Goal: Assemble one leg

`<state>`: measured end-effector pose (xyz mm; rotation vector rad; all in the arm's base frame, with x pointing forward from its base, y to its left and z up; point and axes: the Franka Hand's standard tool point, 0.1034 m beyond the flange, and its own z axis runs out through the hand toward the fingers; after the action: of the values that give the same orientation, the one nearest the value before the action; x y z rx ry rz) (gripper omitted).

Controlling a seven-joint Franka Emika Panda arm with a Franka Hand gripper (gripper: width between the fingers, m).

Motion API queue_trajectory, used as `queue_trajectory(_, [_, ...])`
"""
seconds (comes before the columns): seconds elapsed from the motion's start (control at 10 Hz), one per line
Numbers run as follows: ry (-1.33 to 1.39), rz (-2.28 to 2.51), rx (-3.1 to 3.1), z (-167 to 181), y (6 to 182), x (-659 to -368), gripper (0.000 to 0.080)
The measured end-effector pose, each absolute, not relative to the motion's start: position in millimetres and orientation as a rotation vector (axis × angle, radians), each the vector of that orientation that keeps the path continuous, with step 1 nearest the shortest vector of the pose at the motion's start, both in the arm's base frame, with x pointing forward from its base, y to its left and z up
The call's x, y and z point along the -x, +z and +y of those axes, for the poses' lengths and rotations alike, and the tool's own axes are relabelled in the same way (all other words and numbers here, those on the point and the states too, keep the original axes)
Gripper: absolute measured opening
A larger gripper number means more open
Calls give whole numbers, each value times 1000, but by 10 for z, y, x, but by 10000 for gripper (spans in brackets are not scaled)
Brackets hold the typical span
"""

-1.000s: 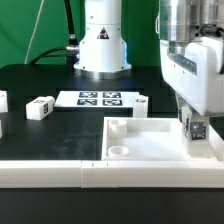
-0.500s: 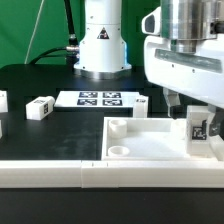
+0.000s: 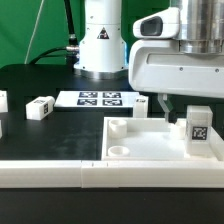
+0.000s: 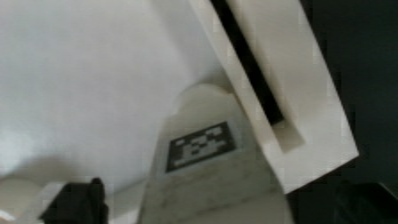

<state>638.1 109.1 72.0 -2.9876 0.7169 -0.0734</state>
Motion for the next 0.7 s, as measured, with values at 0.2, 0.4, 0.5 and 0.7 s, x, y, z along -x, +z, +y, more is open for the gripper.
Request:
queue_trajectory(0.2, [-83, 485, 3039, 1093, 727, -6388, 649])
queue_trajectory(0.4, [-103, 306, 3074, 1109, 735, -6399, 649])
queue_trajectory(0.5, [-101, 329, 3071, 1101, 729, -6398, 649])
queue_trajectory(0.7, [-99, 330, 3071, 1097, 723, -6396, 551])
